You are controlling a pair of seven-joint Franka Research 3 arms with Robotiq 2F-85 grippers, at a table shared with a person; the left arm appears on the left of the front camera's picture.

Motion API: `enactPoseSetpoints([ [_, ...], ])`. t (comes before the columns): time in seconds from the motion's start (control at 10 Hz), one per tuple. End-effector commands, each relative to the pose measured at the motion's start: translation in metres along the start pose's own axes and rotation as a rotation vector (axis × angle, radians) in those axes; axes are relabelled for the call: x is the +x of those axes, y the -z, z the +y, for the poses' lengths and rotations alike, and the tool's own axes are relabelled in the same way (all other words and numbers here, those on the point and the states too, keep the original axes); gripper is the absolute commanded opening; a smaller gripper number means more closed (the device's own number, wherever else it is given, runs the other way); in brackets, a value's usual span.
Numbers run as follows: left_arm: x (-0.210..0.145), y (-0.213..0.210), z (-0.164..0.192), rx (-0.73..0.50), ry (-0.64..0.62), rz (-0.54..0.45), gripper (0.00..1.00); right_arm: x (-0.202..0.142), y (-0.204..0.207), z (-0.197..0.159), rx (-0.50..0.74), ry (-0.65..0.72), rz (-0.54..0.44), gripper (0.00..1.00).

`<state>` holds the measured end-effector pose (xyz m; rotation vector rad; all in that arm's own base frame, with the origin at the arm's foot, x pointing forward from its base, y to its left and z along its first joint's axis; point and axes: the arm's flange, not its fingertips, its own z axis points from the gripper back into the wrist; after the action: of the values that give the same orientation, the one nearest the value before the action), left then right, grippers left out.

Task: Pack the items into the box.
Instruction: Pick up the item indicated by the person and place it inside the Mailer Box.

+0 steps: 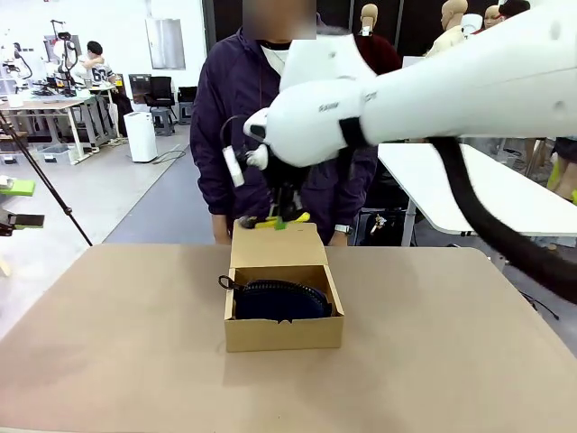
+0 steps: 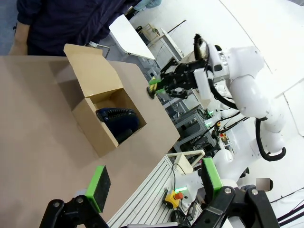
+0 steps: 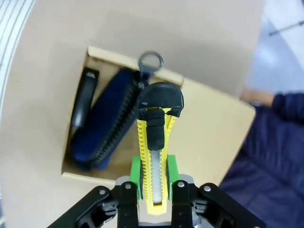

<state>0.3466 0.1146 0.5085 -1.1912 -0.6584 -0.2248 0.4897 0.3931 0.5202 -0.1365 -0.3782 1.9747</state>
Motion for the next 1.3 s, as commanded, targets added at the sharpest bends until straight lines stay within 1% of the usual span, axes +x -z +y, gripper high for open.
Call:
enactPoseSetpoints([
  [0.0,-0.001,-0.004,-0.002,-0.002,-0.006,0.017,1.00,-0.003,0.031,0.005,-0.040,-0.127,-0.012,0.00],
  [0.3,-0.001,-0.004,-0.002,-0.002,-0.006,0.017,1.00,-0.008,0.088,0.011,0.022,-0.194,0.040,0.00],
  [0.5,-0.001,-0.004,-0.002,-0.002,-0.006,0.017,1.00,-0.014,0.104,0.017,0.088,-0.129,0.077,0.00],
  [0.6,-0.001,-0.004,-0.002,-0.002,-0.006,0.017,1.00,-0.017,0.110,0.019,0.122,-0.060,0.122,0.00],
  [0.7,-0.001,-0.004,-0.002,-0.002,-0.006,0.017,1.00,-0.021,0.112,0.021,0.128,-0.004,0.153,0.00],
  [1.2,-0.001,-0.004,-0.002,-0.002,-0.006,0.017,1.00,-0.029,0.115,0.019,0.142,0.077,0.153,0.00],
])
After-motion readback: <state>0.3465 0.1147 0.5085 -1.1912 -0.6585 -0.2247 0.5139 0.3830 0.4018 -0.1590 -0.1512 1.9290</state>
